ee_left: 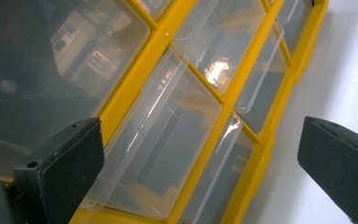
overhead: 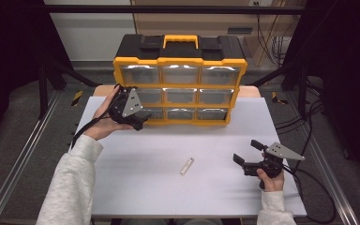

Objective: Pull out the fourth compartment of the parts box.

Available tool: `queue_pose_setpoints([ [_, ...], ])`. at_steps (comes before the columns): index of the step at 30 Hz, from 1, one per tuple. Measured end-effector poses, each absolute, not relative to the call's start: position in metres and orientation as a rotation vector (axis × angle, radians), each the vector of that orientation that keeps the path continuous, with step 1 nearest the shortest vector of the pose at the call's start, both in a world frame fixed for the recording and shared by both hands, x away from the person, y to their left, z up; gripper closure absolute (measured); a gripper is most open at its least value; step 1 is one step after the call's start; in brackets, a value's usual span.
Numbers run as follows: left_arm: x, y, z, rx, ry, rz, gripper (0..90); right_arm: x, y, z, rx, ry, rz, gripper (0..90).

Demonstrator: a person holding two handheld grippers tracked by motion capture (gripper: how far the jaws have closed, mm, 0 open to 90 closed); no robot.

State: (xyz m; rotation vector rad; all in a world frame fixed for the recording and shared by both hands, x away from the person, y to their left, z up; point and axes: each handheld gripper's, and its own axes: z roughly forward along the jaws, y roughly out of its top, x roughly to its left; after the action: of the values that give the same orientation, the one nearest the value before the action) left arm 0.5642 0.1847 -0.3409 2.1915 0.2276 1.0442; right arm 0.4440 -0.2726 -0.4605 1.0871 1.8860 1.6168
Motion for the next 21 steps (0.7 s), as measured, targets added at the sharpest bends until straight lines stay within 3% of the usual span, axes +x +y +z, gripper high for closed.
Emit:
queue_pose_setpoints([
  [21,0.576,0.177,-0.341,2.245,0.094,1.213,0.0,0.444,-0.273,-0.460,1.088,1.883,1.616,0.4],
])
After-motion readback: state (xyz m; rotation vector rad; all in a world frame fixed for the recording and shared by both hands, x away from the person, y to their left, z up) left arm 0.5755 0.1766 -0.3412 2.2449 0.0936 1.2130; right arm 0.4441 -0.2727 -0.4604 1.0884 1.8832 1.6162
